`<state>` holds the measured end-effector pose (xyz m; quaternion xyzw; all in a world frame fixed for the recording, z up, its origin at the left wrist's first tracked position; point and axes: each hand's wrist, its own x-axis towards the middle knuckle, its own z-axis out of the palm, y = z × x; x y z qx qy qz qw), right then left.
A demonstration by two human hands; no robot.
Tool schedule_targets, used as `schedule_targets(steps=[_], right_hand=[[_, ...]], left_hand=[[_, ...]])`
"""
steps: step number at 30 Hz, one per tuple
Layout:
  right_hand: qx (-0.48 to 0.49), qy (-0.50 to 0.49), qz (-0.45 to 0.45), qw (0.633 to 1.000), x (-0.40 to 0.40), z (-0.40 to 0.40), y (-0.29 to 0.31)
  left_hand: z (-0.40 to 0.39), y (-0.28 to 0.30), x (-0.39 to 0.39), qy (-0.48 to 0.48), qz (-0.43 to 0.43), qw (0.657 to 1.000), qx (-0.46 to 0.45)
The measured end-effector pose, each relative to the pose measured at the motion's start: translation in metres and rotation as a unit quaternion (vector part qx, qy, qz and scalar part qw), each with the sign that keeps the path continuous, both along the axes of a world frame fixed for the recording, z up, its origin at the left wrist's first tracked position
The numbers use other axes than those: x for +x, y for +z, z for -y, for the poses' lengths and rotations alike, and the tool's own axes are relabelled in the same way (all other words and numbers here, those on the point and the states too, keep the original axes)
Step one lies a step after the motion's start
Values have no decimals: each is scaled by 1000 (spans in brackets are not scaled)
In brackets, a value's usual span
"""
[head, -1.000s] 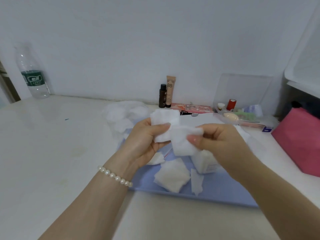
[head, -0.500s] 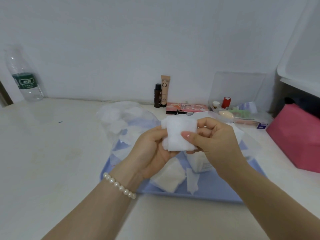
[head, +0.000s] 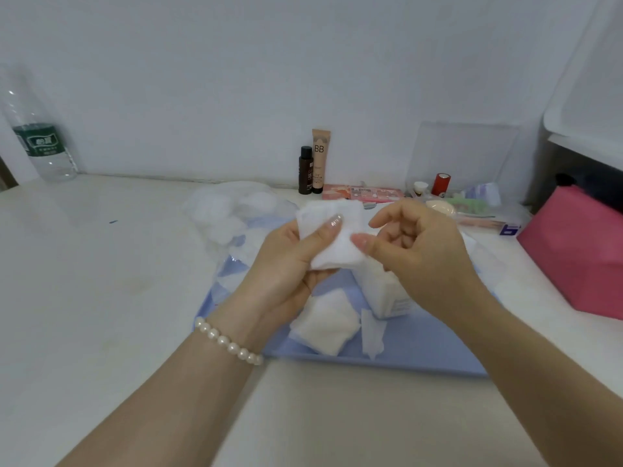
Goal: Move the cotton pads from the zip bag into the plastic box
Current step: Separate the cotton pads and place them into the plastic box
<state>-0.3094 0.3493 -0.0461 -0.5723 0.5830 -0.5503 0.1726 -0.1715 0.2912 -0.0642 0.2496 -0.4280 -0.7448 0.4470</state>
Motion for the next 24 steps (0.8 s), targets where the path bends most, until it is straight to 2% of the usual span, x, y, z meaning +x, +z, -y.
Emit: schedule_targets(steps=[2, 3, 5, 6, 10, 14, 16, 18, 21, 23, 24], right_hand=[[47, 33, -130, 990, -7, -6, 13], [109, 56, -238, 963, -8, -11, 18], [226, 103, -426, 870, -6, -18, 19], [257, 115, -469, 837, -3, -20, 15], [304, 116, -532, 782, 7, -18, -10], [278, 99, -549, 782, 10, -15, -17], [252, 114, -531, 801, 8, -15, -13], [250, 125, -442, 852, 3, -14, 1], [183, 139, -164, 959, -4, -16, 23], [132, 140, 11, 981, -8, -16, 29], [128, 143, 60, 979, -9, -15, 29]], left_hand=[[7, 5, 6, 38, 5, 999, 12], [10, 7, 8, 53, 11, 998, 15], [12, 9, 11, 63, 21, 998, 16], [12, 9, 12, 58, 23, 998, 15], [8, 7, 10, 27, 36, 999, 10], [7, 5, 8, 19, 56, 998, 11], [7, 4, 7, 16, 57, 998, 12], [6, 3, 6, 13, 55, 998, 10], [6, 1, 4, 3, 60, 998, -1], [3, 0, 1, -5, 69, 998, -7], [2, -1, 0, -11, 74, 997, -9]])
